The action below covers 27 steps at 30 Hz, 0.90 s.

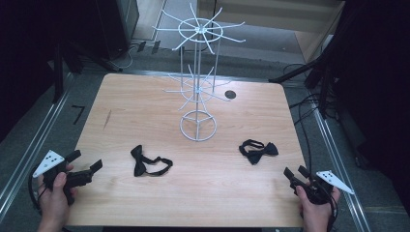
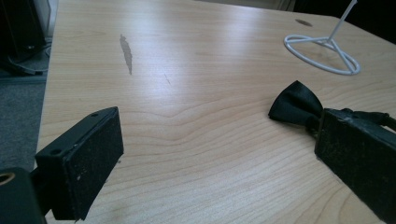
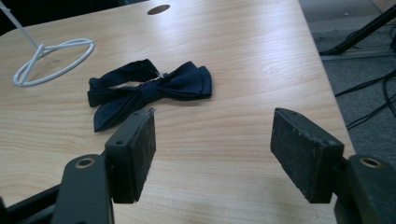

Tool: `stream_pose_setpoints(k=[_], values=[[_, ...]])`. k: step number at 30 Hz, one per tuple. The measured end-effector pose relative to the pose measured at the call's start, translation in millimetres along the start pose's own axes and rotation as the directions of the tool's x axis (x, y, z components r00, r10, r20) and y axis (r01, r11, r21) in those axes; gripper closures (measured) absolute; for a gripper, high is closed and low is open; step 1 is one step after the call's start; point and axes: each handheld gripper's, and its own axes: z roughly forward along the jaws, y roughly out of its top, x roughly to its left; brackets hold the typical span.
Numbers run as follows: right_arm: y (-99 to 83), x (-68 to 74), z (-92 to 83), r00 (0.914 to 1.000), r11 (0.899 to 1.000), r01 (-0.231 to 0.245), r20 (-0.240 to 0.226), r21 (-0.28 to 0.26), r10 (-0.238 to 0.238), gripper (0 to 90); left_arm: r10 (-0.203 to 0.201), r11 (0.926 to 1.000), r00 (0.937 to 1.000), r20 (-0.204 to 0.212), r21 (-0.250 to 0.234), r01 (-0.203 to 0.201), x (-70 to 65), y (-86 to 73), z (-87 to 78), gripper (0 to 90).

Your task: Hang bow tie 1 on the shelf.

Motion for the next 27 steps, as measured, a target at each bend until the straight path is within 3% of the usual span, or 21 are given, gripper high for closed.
stream_pose_setpoints(k=[6,11,17,21,27], values=[[4.9,3.3,-1.0,0.9998,1.000,0.014,0.011,-0.019,-0.014,35.7,-0.003,0.9999,0.9994,-0.034,0.010,0.004,-0.6,0.3,1.7,1.6],[14.7,11.6,-8.1,0.9998,0.998,-0.008,-0.020,-0.069,0.007,42.3,-0.004,0.9999,0.9985,-0.055,0.011,0.004,-1.4,0.6,2.7,1.6],[22.7,19.4,-6.7,0.9993,0.996,-0.022,-0.032,-0.084,0.020,45.0,0.007,0.9999,0.9971,-0.075,0.013,-0.006,-2.6,2.0,5.9,1.6],[30.4,24.9,-1.0,0.9997,0.996,-0.009,-0.025,-0.083,0.007,45.8,0.007,0.9999,0.9968,-0.080,0.008,-0.006,-2.6,2.1,6.4,1.6],[39.6,34.4,11.8,0.9979,0.996,0.050,-0.038,-0.069,-0.053,46.6,-0.011,0.9999,0.9960,-0.089,-0.004,0.011,-1.9,2.0,5.6,1.6]])
